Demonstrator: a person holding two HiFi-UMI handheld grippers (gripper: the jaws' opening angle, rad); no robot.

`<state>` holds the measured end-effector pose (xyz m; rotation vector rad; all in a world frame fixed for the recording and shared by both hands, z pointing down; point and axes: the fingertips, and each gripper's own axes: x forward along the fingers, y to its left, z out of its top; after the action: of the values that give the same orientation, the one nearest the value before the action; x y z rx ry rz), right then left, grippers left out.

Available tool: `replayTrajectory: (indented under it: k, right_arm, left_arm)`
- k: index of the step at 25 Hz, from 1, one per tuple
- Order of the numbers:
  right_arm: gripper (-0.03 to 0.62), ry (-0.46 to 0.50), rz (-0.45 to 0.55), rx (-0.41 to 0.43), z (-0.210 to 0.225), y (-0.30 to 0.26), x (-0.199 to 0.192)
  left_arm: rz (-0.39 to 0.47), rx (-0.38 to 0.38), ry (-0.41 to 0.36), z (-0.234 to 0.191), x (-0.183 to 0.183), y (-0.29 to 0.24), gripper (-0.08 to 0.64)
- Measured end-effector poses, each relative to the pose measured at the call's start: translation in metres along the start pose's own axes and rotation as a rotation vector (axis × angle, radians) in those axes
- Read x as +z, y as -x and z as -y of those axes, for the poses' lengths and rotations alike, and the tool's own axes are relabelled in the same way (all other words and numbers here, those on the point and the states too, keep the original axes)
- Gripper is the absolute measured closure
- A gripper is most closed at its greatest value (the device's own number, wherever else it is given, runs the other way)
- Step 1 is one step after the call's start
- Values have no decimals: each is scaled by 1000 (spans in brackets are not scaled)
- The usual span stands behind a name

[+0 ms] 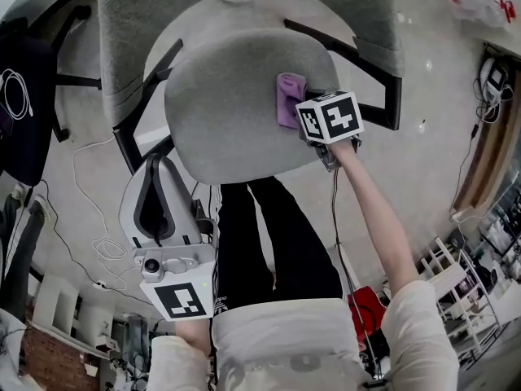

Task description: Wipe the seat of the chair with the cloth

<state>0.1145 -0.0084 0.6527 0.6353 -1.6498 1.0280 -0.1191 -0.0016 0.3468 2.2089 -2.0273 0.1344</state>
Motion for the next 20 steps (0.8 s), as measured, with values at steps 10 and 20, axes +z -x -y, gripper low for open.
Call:
replayTrajectory:
  k: [10, 20]
  right_arm:
    - [503, -22, -106, -275, 76, 34, -19]
    - [504, -72, -141, -425, 91, 46, -22]
  left_arm:
    - [6, -25, -13, 11, 7, -5, 548]
    - [11, -14, -36, 1, 17, -7, 547]
